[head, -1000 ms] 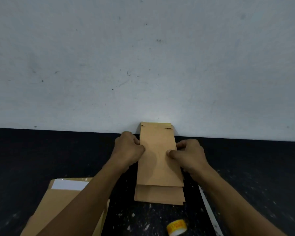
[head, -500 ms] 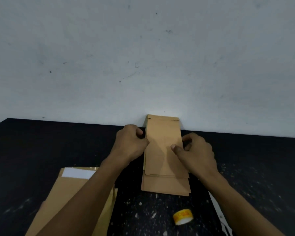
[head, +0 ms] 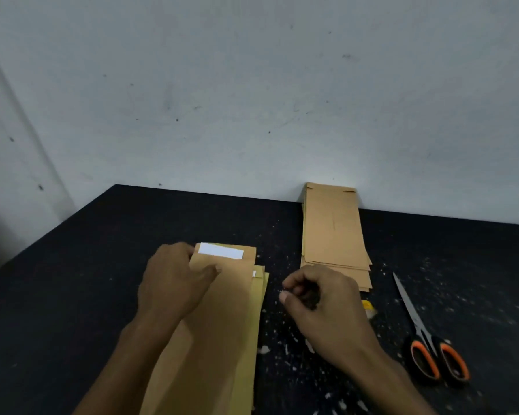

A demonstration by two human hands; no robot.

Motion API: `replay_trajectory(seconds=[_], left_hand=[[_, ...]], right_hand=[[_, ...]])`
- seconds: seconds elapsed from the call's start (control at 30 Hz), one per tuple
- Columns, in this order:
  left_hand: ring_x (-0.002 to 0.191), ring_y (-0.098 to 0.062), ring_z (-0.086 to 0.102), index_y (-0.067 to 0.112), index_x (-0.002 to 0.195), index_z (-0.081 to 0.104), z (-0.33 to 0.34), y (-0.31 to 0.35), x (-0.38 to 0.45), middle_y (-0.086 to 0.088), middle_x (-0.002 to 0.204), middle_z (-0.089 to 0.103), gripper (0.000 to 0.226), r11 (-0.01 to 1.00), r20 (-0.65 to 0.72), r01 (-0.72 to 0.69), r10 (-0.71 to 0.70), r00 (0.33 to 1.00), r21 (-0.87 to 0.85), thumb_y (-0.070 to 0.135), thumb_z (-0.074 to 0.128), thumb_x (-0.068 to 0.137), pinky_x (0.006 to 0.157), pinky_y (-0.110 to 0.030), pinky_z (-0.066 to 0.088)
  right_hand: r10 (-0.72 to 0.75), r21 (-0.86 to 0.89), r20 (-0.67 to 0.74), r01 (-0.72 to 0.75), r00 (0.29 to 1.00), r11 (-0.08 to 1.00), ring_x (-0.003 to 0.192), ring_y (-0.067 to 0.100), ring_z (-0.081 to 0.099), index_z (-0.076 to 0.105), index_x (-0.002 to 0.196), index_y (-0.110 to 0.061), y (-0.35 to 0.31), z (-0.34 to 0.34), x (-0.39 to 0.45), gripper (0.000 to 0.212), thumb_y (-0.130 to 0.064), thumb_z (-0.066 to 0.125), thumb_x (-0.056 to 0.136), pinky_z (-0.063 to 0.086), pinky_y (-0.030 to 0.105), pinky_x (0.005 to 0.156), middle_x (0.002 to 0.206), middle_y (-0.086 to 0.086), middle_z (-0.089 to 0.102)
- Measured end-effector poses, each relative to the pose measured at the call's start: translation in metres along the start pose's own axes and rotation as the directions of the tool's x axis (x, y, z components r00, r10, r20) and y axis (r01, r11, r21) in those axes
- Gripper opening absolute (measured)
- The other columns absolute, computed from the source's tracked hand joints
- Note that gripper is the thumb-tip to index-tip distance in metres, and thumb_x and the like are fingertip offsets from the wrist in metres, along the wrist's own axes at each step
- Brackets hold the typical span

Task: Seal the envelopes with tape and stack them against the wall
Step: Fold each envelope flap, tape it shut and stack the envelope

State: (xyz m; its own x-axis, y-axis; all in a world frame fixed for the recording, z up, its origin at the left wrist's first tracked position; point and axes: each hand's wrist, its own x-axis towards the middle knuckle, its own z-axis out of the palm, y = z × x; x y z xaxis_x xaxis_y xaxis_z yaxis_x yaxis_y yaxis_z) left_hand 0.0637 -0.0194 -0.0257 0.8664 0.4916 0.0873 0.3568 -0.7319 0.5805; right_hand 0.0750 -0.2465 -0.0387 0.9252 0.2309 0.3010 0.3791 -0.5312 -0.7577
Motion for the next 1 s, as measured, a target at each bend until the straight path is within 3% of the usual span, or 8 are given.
replay_trajectory(seconds=[0.07,0.13,0.3,0.47,0.67,0.8,0.9,1.0], left_hand=[[0.086,-0.025,0.062,0.012,0.093,0.065,0.001,-0.015,-0.005,-0.008,0.095,0.063,0.044,0.994,0.063,0.085,-0.089,0.994,0.07,0.051,0.076,0.077,0.072,-0.041,0.055],[0.078,-0.022,0.062,0.012,0.085,0.065,0.002,-0.019,-0.013,-0.005,0.085,0.064,0.038,0.994,0.081,0.108,-0.107,0.991,-0.006,0.045,0.081,0.075,0.069,-0.042,0.055],[0.093,-0.014,0.059,0.03,0.092,0.057,0.003,-0.023,-0.018,0.003,0.102,0.061,0.038,0.982,-0.028,0.04,-0.046,0.999,-0.182,0.025,0.088,0.07,0.077,-0.031,0.05],[0.081,-0.006,0.062,0.022,0.082,0.061,-0.008,-0.021,-0.022,0.006,0.085,0.065,0.022,0.929,-0.113,-0.045,0.004,0.994,-0.366,0.006,0.075,0.082,0.075,-0.027,0.053],[0.08,-0.004,0.071,0.019,0.096,0.068,-0.043,0.002,-0.041,0.005,0.086,0.076,0.015,0.806,-0.008,-0.149,0.176,0.984,-0.572,0.01,0.072,0.086,0.065,-0.018,0.052],[0.079,-0.009,0.073,0.019,0.099,0.069,-0.06,0.02,-0.057,0.005,0.085,0.077,0.017,0.743,0.052,-0.18,0.277,0.959,-0.645,0.012,0.071,0.084,0.063,-0.019,0.055],[0.079,-0.009,0.073,0.018,0.101,0.069,-0.066,0.029,-0.063,0.003,0.084,0.078,0.018,0.733,0.089,-0.194,0.328,0.94,-0.652,0.011,0.071,0.084,0.064,-0.015,0.055],[0.08,-0.009,0.074,0.019,0.103,0.068,-0.069,0.035,-0.066,0.003,0.084,0.078,0.02,0.734,0.113,-0.196,0.349,0.93,-0.65,0.01,0.07,0.085,0.068,-0.018,0.054]], right_hand=[[0.005,0.005,0.018,-0.005,1.0,1.0,0.079,0.001,0.062,0.072,0.084,-0.027,-0.003,0.006,-0.009,0.011,-0.019,0.08,0.081,0.053,0.02,0.068,0.078,-0.015,0.066],[0.01,0.004,0.03,-0.01,0.999,1.0,0.081,0.0,0.062,0.071,0.084,-0.029,-0.006,0.01,-0.017,0.014,-0.019,0.08,0.081,0.053,0.018,0.068,0.079,-0.015,0.066],[0.012,0.025,0.037,-0.013,0.999,1.0,0.077,0.003,0.063,0.071,0.08,-0.029,-0.01,0.013,-0.029,0.018,-0.014,0.08,0.08,0.051,0.015,0.063,0.076,-0.012,0.067],[0.015,0.065,-0.019,-0.014,1.0,0.998,0.079,0.002,0.063,0.071,0.079,-0.031,-0.018,0.007,-0.029,0.023,-0.011,0.081,0.078,0.051,0.016,0.067,0.074,-0.012,0.067],[-0.013,0.116,-0.149,0.03,0.989,0.993,0.098,-0.009,0.056,0.07,0.103,-0.031,-0.046,-0.024,0.0,0.024,-0.017,0.076,0.084,0.045,0.011,0.072,0.098,-0.019,0.064],[0.004,0.207,0.008,-0.006,1.0,0.978,0.092,-0.004,0.065,0.066,0.115,-0.032,-0.067,-0.052,0.02,0.029,-0.022,0.072,0.089,0.05,0.023,0.074,0.091,-0.011,0.074],[-0.008,0.264,0.165,-0.037,0.986,0.964,0.073,-0.002,0.065,0.066,0.118,-0.024,-0.078,-0.069,0.024,0.026,-0.013,0.066,0.094,0.044,0.019,0.07,0.074,0.001,0.076],[-0.013,0.261,0.165,-0.031,0.986,0.965,0.072,-0.001,0.067,0.068,0.117,-0.021,-0.08,-0.076,0.024,0.028,-0.007,0.067,0.093,0.044,0.019,0.073,0.072,-0.001,0.076]])
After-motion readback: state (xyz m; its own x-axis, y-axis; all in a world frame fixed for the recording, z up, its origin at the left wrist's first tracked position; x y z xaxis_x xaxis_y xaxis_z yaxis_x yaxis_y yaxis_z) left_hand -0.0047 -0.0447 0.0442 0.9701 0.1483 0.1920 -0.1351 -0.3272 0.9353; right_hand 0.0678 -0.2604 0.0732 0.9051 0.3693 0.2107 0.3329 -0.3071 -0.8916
